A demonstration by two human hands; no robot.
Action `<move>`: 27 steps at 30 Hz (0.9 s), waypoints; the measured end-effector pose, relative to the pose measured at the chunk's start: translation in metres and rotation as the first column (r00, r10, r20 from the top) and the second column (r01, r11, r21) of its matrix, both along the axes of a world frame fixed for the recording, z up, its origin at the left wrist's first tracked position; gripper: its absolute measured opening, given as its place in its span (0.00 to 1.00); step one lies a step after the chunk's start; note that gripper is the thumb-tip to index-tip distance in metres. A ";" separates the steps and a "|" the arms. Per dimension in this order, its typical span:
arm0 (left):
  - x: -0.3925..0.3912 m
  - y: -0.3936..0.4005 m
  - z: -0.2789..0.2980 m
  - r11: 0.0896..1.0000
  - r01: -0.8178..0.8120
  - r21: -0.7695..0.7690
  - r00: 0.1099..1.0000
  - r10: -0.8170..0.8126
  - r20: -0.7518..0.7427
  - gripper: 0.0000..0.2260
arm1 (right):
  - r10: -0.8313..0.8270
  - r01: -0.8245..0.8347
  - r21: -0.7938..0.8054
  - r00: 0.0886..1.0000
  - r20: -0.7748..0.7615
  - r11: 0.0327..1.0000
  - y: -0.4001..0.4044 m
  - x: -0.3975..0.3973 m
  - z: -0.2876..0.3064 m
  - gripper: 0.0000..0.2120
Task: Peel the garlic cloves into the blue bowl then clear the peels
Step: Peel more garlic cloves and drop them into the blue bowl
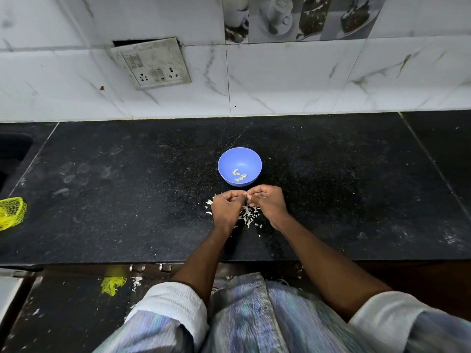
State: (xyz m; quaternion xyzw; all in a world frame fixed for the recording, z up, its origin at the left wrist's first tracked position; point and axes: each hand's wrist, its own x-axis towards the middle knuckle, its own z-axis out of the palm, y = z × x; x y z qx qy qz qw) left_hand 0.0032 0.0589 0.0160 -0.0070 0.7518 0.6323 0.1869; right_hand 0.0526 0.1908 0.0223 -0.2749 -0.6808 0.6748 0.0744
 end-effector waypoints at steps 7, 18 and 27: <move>-0.002 0.002 0.002 0.983 -0.019 -0.184 0.990 -0.007 -0.139 0.03 | 0.005 -0.005 0.039 1.000 0.002 0.999 -0.003 -0.002 0.002 0.03; -0.001 -0.001 0.000 0.967 0.008 -0.254 0.971 -0.068 -0.231 0.03 | -0.009 0.005 -0.061 0.998 -0.061 0.998 -0.006 -0.004 0.004 0.03; 0.002 -0.002 -0.002 0.970 0.037 -0.239 0.973 -0.090 -0.214 0.03 | -0.008 0.007 -0.045 0.999 -0.031 0.999 -0.007 -0.003 0.003 0.06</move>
